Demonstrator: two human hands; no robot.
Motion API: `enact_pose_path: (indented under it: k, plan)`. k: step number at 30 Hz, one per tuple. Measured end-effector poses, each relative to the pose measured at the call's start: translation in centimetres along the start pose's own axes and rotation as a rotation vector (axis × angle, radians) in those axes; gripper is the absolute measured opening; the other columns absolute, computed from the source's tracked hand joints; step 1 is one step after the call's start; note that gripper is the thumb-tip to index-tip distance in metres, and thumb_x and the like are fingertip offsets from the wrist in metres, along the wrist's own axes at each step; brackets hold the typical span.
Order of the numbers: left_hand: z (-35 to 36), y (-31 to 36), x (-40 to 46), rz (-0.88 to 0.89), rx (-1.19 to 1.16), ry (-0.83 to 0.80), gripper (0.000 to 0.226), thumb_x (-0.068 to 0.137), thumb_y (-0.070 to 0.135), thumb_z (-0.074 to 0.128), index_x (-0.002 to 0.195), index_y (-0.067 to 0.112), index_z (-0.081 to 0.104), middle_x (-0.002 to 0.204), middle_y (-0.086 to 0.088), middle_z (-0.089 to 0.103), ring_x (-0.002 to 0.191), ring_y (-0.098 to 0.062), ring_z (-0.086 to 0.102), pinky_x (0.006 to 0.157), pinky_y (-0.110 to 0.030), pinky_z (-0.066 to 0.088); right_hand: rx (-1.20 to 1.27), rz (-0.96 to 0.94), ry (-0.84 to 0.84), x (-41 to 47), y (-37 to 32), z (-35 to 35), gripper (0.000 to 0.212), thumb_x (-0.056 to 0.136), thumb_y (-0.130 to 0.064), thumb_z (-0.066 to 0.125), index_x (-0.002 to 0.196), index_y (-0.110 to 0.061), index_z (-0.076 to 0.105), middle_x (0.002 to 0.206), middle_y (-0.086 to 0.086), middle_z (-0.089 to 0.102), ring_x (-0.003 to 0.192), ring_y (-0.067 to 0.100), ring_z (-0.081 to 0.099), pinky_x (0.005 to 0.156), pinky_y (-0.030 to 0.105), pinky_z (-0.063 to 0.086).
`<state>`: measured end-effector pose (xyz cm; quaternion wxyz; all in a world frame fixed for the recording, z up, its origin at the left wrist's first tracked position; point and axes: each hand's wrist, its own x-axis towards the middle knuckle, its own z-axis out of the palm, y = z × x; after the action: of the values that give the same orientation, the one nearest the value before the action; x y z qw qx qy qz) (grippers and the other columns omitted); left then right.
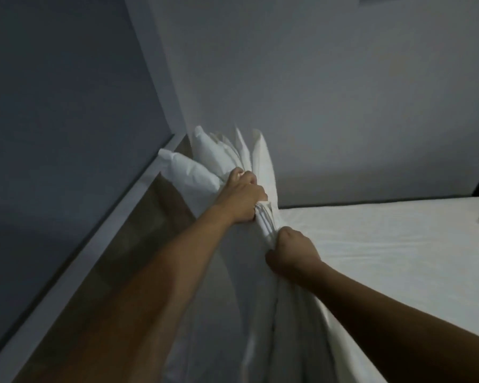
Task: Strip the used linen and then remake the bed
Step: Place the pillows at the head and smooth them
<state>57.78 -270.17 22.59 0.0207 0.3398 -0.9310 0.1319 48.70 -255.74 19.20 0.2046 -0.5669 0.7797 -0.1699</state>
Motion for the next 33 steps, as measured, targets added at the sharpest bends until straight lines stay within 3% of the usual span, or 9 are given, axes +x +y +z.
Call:
enact_pose_path:
  k: [3, 6, 8, 11, 21, 25, 27, 30, 33]
  plan:
    - [4.0, -4.0, -1.8, -0.134, -0.048, -0.043, 0.025, 0.084, 0.025, 0.051, 0.104, 0.034, 0.063, 0.121, 0.013, 0.057, 0.125, -0.022, 0.036, 0.109, -0.048, 0.011, 0.140, 0.051, -0.084, 3.4, -2.6, 5.4, 0.037, 0.083, -0.028, 0.062, 0.113, -0.008, 0.054, 0.114, 0.009, 0.060, 0.094, 0.025, 0.055, 0.074, 0.025, 0.038]
    - [6.2, -5.6, -7.2, -0.572, -0.330, 0.036, 0.043, 0.084, 0.022, 0.056, 0.127, 0.025, 0.054, 0.137, -0.002, 0.050, 0.126, -0.028, 0.043, 0.108, -0.037, 0.029, 0.238, 0.127, -0.168, 6.7, -4.2, 10.3, 0.030, 0.081, -0.026, 0.062, 0.103, -0.006, 0.060, 0.105, 0.013, 0.065, 0.090, 0.029, 0.064, 0.070, 0.026, 0.046]
    - [8.0, -5.4, -12.1, -0.859, -0.681, -0.165, 0.057, 0.085, 0.030, 0.063, 0.138, 0.015, 0.048, 0.141, -0.010, 0.048, 0.126, -0.030, 0.048, 0.098, -0.030, 0.038, 0.288, 0.166, -0.232, 8.9, -5.6, 13.1, 0.024, 0.080, -0.024, 0.062, 0.092, -0.003, 0.064, 0.082, 0.012, 0.066, 0.062, 0.028, 0.065, 0.053, 0.026, 0.051]
    - [11.5, -3.0, -18.5, -0.952, -0.983, -0.529, 0.110, 0.054, 0.075, 0.074, 0.144, 0.019, 0.044, 0.141, -0.005, 0.051, 0.121, -0.027, 0.055, 0.098, -0.033, 0.044, 0.363, 0.206, -0.292, 11.1, -7.9, 16.1, 0.023, 0.082, -0.021, 0.064, 0.089, 0.000, 0.065, 0.070, 0.014, 0.059, 0.043, 0.024, 0.055, 0.032, 0.020, 0.038]
    - [15.2, -0.5, -20.1, -1.300, -0.949, -0.633, 0.146, 0.034, 0.098, 0.056, 0.149, 0.016, 0.022, 0.152, -0.017, 0.030, 0.139, -0.039, 0.032, 0.111, -0.055, 0.031, 0.547, 0.236, -0.364, 15.1, -11.0, 20.6, 0.015, 0.072, -0.003, 0.071, 0.069, -0.006, 0.056, 0.072, 0.011, 0.052, 0.060, 0.024, 0.053, 0.065, 0.035, 0.051]
    - [15.4, 1.3, -20.0, -1.127, -0.539, -0.607, 0.100, 0.079, 0.067, 0.062, 0.147, 0.008, 0.021, 0.150, -0.017, 0.032, 0.137, -0.035, 0.035, 0.112, -0.050, 0.032, 0.492, 0.291, -0.418, 16.8, -10.2, 21.3, 0.016, 0.072, -0.005, 0.071, 0.079, -0.004, 0.057, 0.079, 0.013, 0.054, 0.071, 0.026, 0.058, 0.071, 0.034, 0.054]
    - [15.4, 2.8, -19.8, -1.056, -0.483, -0.534, 0.068, 0.094, 0.046, 0.053, 0.143, 0.003, 0.031, 0.146, -0.019, 0.039, 0.133, -0.033, 0.041, 0.111, -0.045, 0.034, 0.465, 0.318, -0.471, 17.7, -9.5, 21.6, 0.043, 0.058, -0.010, 0.077, 0.095, -0.002, 0.056, 0.096, 0.016, 0.059, 0.087, 0.032, 0.064, 0.078, 0.046, 0.058]
    - [15.3, 4.3, -19.9, -0.941, -0.342, -0.456, 0.050, 0.062, 0.037, 0.080, 0.097, 0.003, 0.070, 0.094, -0.019, 0.069, 0.084, -0.028, 0.069, 0.074, -0.038, 0.058, 0.446, 0.326, -0.424, 20.2, -7.4, 23.6, 0.107, 0.020, -0.024, 0.079, 0.120, -0.006, 0.047, 0.108, 0.016, 0.057, 0.088, 0.037, 0.065, 0.064, 0.054, 0.058]
    - [15.7, 4.2, -19.5, -0.928, -0.449, -0.421, 0.016, 0.069, 0.024, 0.070, 0.082, 0.017, 0.063, 0.076, -0.010, 0.059, 0.068, -0.023, 0.058, 0.059, -0.034, 0.049, 0.437, 0.284, -0.395, 21.2, -7.1, 23.4, 0.103, 0.027, -0.037, 0.087, 0.118, -0.008, 0.049, 0.105, 0.011, 0.060, 0.087, 0.029, 0.065, 0.071, 0.044, 0.059]
